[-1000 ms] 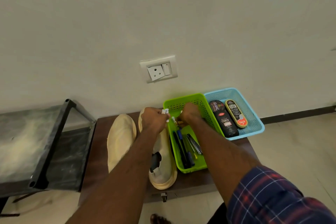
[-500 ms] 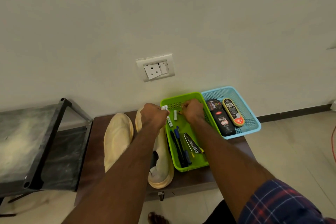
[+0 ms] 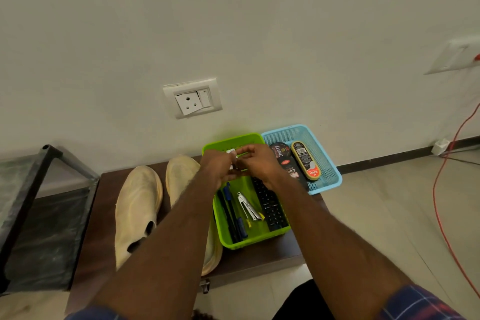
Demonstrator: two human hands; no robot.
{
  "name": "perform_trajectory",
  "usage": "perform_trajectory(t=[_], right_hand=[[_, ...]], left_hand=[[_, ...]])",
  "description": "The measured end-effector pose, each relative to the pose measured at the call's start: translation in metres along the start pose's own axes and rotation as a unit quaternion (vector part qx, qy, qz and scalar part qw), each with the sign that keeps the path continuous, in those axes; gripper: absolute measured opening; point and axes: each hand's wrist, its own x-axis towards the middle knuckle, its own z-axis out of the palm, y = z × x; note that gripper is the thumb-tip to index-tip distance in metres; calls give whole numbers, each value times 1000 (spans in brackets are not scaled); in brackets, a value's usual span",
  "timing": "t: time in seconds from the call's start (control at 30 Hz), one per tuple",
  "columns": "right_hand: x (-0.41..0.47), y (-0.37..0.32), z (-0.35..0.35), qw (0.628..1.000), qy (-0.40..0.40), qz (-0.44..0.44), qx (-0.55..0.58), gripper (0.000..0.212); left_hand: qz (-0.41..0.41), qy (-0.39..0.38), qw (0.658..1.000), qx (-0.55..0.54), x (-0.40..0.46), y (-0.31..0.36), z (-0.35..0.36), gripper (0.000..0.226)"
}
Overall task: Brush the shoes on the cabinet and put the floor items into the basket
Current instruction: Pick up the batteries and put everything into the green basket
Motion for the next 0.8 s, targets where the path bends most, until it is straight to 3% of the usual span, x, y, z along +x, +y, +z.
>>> perform_trajectory(t=[0.07,0.17,0.23,0.33,0.57,0.8], right_hand=[[5,-1,3,982,74,-55,-163,22],[7,-4,7,900,97,-107,-411,26],[9,-4,12,856,70,-124,-498,23],[15,-3,14,828,69,-125,-542,22],[17,2,13,823,46,-112,-555,21],[-9,-16,-6,886,99,-121,-436,29]], left_hand=[[25,61,993,99,9,-1,5,26],[57,113,959,252,8,-4,14,25],[72,136,945,288,5,-6,20,27],[69,163,941,290,12,-11,26,27],[80,174,932,309,21,-17,30,27],[162,205,938,228,-9,-2,-6,18]])
